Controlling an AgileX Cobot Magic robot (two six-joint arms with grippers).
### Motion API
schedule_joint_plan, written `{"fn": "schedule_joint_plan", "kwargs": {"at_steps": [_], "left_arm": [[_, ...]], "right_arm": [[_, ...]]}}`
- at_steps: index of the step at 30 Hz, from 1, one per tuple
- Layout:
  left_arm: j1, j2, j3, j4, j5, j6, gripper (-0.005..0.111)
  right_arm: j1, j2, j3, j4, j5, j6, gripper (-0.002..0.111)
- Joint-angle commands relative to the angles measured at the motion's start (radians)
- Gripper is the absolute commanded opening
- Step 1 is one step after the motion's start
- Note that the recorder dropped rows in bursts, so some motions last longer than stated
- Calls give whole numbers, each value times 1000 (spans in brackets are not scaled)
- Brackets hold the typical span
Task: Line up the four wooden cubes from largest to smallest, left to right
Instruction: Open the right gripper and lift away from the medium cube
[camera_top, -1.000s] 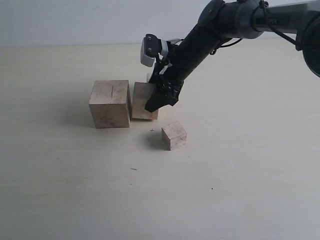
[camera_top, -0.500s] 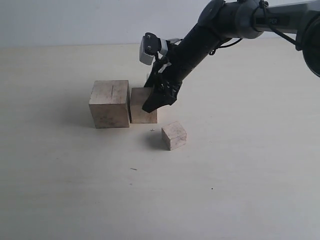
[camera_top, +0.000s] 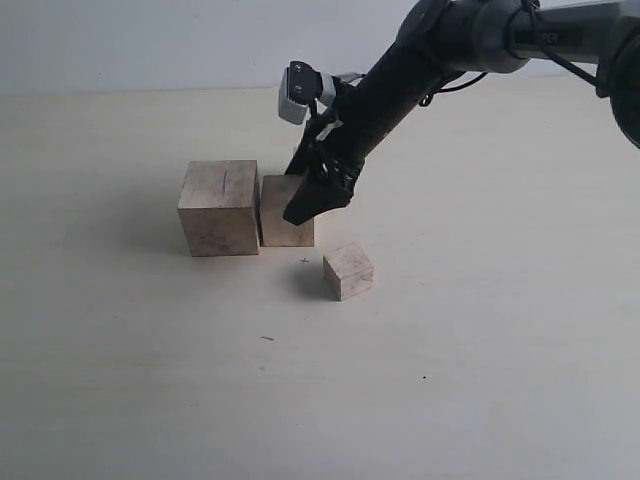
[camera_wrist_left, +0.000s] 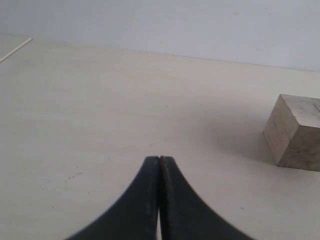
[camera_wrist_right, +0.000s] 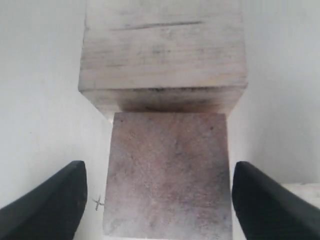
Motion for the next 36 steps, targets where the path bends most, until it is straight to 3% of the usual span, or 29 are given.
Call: {"fn": "schedule_joint_plan", "kwargs": {"at_steps": [1, 5, 7, 13, 17, 18, 21, 36], "left_arm": [[-6, -6, 3, 1, -11, 0, 0], [-6, -6, 3, 1, -11, 0, 0], [-6, -6, 3, 1, -11, 0, 0], [-6, -6, 3, 1, -11, 0, 0], [-6, -6, 3, 1, -11, 0, 0], [-6, -6, 3, 1, -11, 0, 0], [-6, -6, 3, 1, -11, 0, 0], [-6, -6, 3, 1, -11, 0, 0]], "right_arm": [[-2, -67, -5, 9, 11, 13, 76], [-2, -111, -5, -4, 7, 79, 76], [-2, -129, -5, -83, -25, 219, 75], [-2, -116, -5, -450, -33, 722, 56], [0, -61, -5, -402, -33, 884, 41], [7, -44, -5, -363, -33, 887, 33], [22, -25, -5, -340, -34, 887, 23], [44, -22, -5, -314, -55, 887, 23]]}}
